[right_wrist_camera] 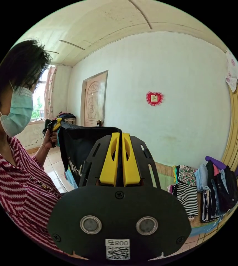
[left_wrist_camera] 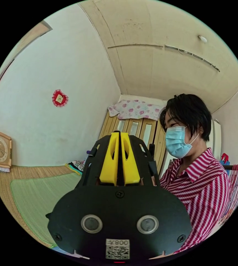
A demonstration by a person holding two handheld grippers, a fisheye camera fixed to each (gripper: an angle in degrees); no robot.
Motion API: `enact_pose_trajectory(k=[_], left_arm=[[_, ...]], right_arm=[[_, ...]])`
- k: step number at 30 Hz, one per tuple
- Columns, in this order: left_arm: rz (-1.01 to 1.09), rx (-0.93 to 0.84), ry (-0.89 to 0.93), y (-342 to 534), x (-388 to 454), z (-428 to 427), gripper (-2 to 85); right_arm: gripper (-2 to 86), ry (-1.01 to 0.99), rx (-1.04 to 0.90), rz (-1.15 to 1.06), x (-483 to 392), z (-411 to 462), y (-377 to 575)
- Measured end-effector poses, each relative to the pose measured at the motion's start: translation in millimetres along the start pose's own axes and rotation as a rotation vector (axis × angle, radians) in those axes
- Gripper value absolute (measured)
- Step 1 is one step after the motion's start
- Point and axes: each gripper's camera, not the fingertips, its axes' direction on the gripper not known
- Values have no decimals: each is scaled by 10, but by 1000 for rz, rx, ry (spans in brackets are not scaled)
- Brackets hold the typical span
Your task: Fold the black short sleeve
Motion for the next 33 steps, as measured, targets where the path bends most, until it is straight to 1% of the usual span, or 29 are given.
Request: enact_pose_trajectory(k=[8,18,33], left_arm=[[12,19,3,100,228,-94,6],[18,17,10,132,369,-141,6],[4,25,19,161,371,-273,7]], right_arm=[[10,11,23,-32,27,-42,-161],[10,-8,44,-22,177,21,-220],[11,-22,45,-27,126,110,-252]])
